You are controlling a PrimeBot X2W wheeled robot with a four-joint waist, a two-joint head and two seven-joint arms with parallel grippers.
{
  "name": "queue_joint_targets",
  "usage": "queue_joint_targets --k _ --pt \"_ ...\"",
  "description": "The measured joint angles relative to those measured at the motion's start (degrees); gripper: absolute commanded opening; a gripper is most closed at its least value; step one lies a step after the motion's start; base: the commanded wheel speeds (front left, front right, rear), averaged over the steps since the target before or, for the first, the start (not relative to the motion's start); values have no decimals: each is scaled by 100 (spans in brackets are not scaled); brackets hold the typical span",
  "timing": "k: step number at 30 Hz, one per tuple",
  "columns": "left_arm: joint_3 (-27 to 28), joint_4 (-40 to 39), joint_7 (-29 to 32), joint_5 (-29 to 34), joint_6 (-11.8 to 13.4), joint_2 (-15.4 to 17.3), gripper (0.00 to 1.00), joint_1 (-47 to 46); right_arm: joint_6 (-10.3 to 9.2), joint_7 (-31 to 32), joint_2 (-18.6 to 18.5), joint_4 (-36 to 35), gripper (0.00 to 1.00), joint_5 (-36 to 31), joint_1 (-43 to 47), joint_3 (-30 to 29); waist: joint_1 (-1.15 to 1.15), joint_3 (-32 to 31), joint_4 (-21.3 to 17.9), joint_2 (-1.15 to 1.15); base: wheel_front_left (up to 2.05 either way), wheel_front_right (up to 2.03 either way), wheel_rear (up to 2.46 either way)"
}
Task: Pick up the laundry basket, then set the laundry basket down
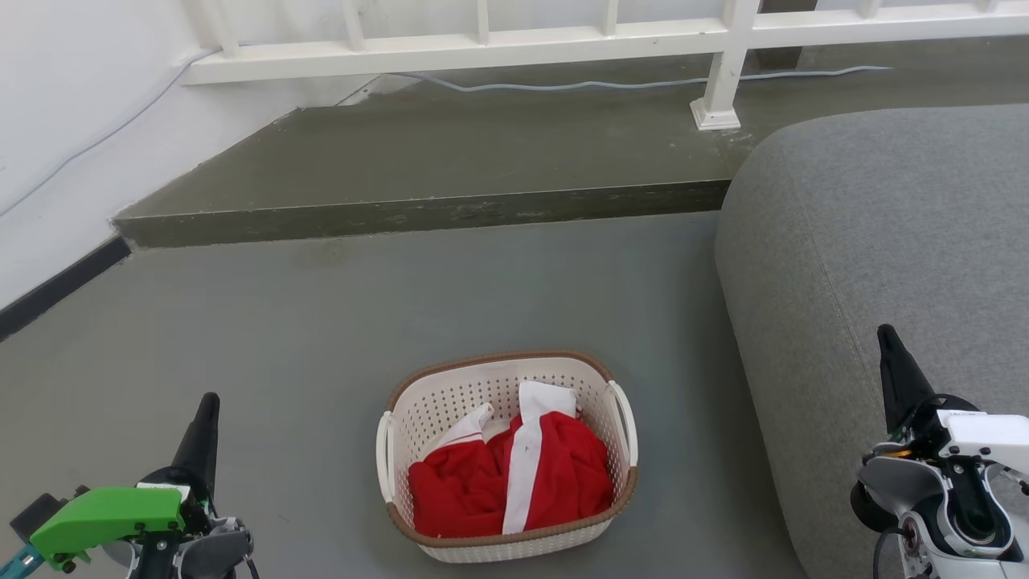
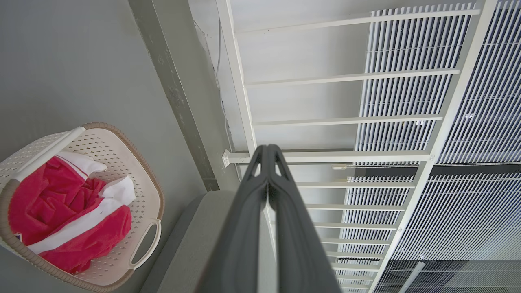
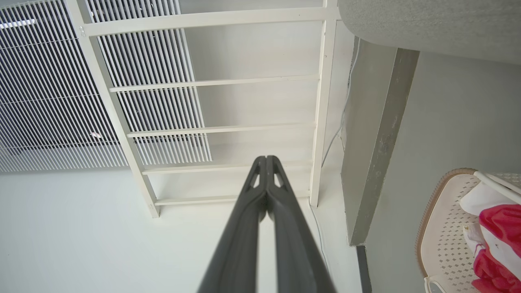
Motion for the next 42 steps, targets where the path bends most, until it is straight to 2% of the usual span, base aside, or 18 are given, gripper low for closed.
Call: queue_joint_targets --k 42 --pt "18 -1 7 1 0 -5 0 -1 1 16 3 7 0 -1 -2 -18 0 0 0 0 0 0 0"
